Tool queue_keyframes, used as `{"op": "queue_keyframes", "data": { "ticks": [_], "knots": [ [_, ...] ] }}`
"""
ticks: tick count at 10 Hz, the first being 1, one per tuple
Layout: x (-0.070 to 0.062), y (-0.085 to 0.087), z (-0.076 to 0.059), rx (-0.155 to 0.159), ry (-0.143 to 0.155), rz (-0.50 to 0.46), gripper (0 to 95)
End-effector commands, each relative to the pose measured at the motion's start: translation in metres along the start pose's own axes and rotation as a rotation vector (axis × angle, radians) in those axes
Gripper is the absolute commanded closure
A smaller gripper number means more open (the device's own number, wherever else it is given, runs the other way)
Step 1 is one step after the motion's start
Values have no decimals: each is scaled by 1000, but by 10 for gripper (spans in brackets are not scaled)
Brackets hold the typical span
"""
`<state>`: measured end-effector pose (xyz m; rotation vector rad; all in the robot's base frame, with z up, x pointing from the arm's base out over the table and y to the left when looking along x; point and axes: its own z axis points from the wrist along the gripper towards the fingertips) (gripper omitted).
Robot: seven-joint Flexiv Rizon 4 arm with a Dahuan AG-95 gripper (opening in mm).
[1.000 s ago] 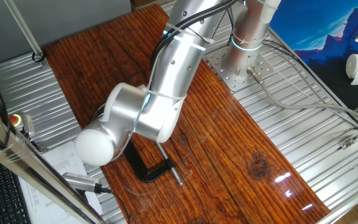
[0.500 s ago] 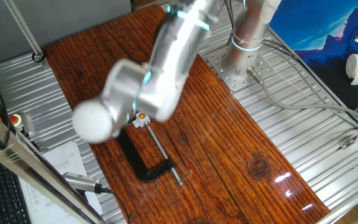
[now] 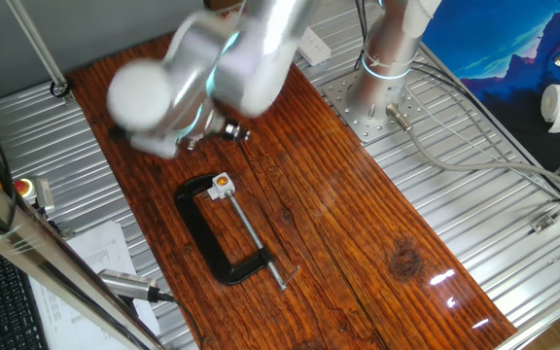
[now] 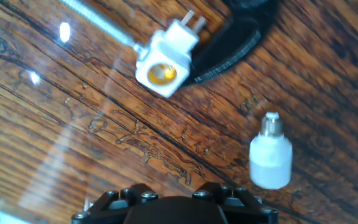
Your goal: Install the light bulb by rotating it
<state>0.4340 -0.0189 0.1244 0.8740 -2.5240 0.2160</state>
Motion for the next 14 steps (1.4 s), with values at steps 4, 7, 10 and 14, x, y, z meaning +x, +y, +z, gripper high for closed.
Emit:
{"op": "queue_keyframes", "data": {
  "ticks": [4, 7, 10, 14],
  "knots": [
    [9, -2, -2, -61, -365, -46, 380],
    [0, -2, -17, -108, -417, -53, 190],
    [0, -2, -17, -170, -454, 73, 190],
    [0, -2, -17, -243, -584, 251, 190]
  ]
}}
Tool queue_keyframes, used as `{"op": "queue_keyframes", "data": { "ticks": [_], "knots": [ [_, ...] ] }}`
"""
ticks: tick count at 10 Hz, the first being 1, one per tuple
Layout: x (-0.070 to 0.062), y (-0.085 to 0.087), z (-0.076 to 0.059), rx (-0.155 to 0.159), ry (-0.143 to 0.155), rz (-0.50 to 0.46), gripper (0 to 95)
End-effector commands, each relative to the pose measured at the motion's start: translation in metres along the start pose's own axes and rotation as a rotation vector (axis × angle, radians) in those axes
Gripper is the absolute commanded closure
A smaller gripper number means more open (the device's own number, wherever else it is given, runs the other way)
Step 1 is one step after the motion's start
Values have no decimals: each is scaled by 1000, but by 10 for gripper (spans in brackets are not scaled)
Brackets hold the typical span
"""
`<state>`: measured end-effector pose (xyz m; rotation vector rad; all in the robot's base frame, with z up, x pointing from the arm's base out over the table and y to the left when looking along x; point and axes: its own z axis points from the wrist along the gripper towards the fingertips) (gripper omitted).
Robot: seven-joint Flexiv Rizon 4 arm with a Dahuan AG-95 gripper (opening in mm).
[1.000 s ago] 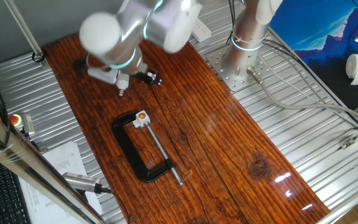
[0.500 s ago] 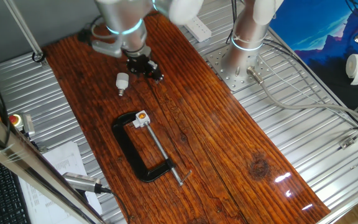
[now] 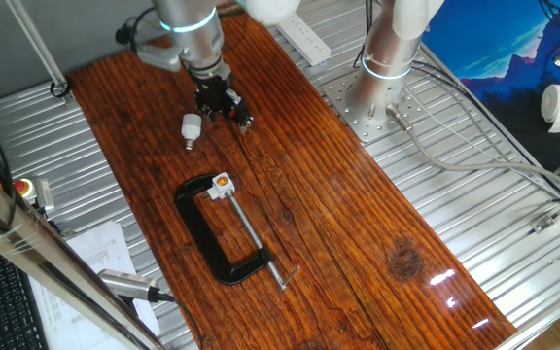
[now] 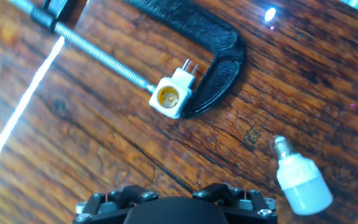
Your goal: Install the light bulb by rotating it
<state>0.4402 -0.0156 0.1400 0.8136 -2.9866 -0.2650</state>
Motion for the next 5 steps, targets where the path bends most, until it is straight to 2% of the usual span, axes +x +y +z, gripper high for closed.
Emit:
{"op": "queue_keyframes", "data": {
  "ticks": [1, 2, 3, 5],
  "knots": [
    [-1, 0, 1, -6, -95, 151, 190],
    [4, -8, 5, 8, -118, 91, 0],
    [10, -15, 8, 18, -112, 53, 0],
    [15, -21, 10, 17, -101, -12, 0]
  ]
}}
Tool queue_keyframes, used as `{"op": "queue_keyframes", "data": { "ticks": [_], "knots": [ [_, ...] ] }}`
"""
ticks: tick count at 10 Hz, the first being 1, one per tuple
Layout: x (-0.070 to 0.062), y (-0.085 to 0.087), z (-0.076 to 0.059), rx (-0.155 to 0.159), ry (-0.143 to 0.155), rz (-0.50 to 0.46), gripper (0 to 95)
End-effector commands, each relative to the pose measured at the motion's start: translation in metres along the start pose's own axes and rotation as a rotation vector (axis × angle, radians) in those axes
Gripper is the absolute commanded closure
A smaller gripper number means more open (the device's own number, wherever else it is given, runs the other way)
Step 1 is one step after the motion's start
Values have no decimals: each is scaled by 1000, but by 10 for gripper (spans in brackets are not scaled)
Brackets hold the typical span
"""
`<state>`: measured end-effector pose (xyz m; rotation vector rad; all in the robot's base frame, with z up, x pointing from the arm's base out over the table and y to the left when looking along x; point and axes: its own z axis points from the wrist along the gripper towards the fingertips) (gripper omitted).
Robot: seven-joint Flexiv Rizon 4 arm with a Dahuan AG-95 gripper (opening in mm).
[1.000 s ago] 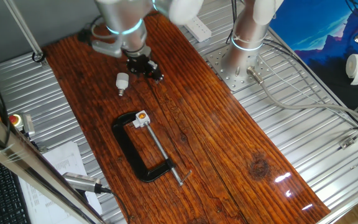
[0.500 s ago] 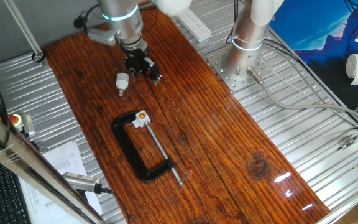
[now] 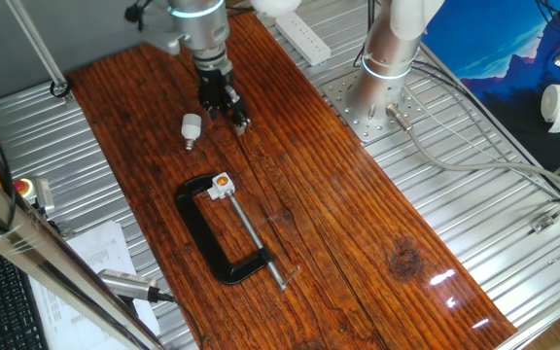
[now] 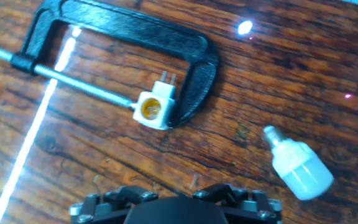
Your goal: Install the light bulb by rotating it
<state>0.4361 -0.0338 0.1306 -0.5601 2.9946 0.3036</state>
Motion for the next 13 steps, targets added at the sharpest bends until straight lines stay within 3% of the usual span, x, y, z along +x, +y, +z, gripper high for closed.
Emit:
{"op": "queue_keyframes", "data": {
  "ticks": [1, 3, 6, 8, 10, 12, 13],
  "knots": [
    [1, -5, 4, 2, 31, -156, 0],
    [0, -5, 4, -4, 27, -69, 0],
    [0, -5, 4, 7, 77, 21, 0],
    [1, -7, 3, 2, 105, -24, 0],
    [-1, -32, -7, 12, 124, -109, 0],
    [-1, -48, -13, 16, 111, -106, 0],
    [3, -63, -11, 14, 76, -140, 0]
  ]
}}
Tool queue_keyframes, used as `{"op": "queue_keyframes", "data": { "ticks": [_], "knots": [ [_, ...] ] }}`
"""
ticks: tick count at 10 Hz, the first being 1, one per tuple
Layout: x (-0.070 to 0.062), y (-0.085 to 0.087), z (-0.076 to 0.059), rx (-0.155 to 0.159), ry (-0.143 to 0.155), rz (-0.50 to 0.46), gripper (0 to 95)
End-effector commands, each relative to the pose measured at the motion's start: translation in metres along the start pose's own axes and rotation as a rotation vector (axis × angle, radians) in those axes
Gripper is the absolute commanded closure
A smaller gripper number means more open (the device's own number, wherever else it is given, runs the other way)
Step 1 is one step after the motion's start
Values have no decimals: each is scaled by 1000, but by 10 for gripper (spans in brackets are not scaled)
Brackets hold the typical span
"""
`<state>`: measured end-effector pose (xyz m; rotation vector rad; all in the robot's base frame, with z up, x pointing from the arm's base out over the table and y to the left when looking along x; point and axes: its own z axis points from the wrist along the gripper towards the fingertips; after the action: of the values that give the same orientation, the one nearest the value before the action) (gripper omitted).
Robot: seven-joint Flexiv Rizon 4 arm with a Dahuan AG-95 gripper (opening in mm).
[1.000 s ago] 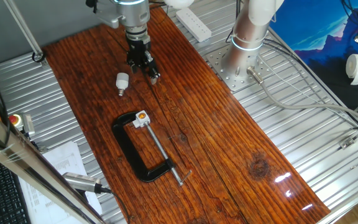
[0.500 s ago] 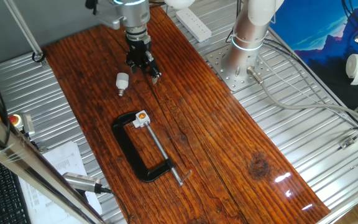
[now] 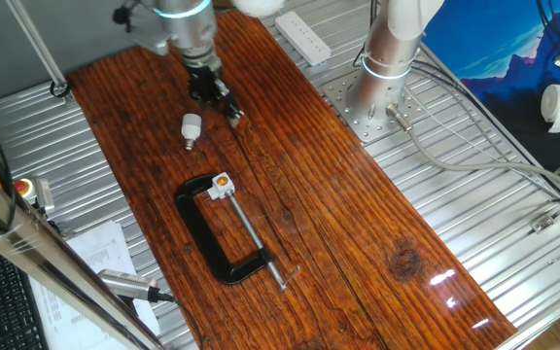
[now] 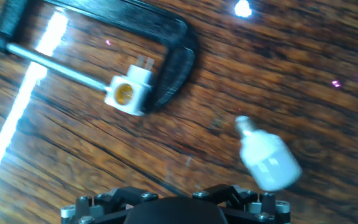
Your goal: Install the light bulb by rotating it
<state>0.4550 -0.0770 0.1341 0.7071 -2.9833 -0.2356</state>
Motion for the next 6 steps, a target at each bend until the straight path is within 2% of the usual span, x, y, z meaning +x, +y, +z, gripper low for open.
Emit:
{"op": "queue_keyframes", "data": {
  "ticks": [1, 2, 3, 4, 5, 6],
  "knots": [
    [13, -28, 5, 5, -108, -102, 0],
    [17, -33, 8, 2, -122, -136, 0],
    [21, -39, 11, 4, -127, -165, 190],
    [22, -40, 11, 0, -129, -170, 190],
    [22, -40, 11, -26, -134, -101, 190],
    [22, -40, 11, -27, -129, -68, 190]
  ]
}}
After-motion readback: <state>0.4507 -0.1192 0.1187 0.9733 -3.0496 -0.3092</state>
